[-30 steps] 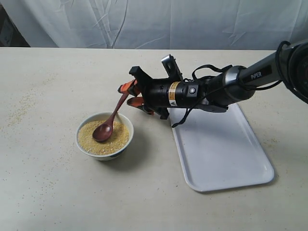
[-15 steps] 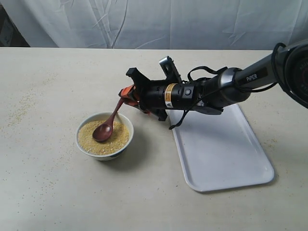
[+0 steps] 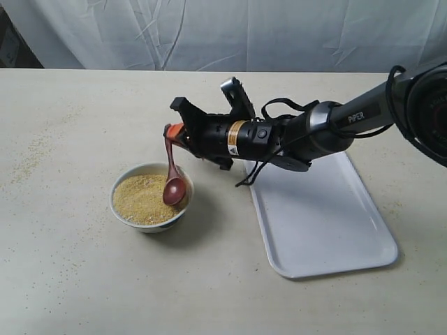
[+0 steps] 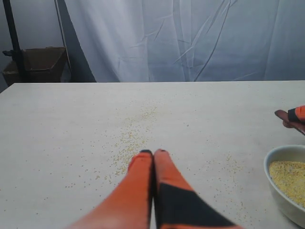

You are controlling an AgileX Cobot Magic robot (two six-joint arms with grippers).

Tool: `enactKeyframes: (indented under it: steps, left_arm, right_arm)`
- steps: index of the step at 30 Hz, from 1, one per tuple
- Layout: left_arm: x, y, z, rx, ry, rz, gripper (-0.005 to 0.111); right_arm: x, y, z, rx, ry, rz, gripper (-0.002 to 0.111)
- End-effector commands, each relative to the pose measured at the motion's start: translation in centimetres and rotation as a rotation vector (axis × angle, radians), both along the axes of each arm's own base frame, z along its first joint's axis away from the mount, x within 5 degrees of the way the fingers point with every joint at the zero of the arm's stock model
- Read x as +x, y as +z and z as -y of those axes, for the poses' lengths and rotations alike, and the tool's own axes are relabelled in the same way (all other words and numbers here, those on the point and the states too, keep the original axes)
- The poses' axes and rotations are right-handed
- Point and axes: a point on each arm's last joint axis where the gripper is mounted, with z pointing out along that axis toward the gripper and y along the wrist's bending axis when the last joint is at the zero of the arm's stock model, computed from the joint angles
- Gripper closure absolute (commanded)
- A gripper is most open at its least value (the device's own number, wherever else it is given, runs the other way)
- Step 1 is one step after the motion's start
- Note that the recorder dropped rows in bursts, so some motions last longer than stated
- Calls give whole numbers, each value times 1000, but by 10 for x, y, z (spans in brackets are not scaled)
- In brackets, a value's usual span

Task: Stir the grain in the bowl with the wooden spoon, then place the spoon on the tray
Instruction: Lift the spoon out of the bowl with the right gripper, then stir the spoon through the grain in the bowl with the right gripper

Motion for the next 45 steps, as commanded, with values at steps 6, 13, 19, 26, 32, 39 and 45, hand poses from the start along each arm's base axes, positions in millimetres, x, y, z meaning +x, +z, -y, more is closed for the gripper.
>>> enactKeyframes:
  steps: [6, 13, 19, 26, 32, 39, 45]
  left_arm:
    - [0, -1, 0, -3, 1, 6, 107]
    - [0, -1, 0, -3, 1, 6, 107]
    - [0, -1, 0, -3, 1, 6, 107]
    - [0, -1, 0, -3, 1, 6, 107]
    - [0, -1, 0, -3, 1, 6, 107]
    - [0, -1, 0, -3, 1, 6, 107]
    - [0, -1, 0, -3, 1, 6, 107]
  right_arm:
    - [-7, 83, -12, 16, 106, 665, 109]
    - [-30, 73, -39, -263, 245, 897, 109]
    - [-46, 40, -59, -424, 387, 1085, 109]
    - [-56, 14, -69, -361, 423, 1045, 109]
    - [-61, 44, -75, -246, 353, 1102, 109]
    - [-49, 51, -68, -334, 225, 1090, 109]
    - [-49, 21, -67, -450, 291, 1009, 109]
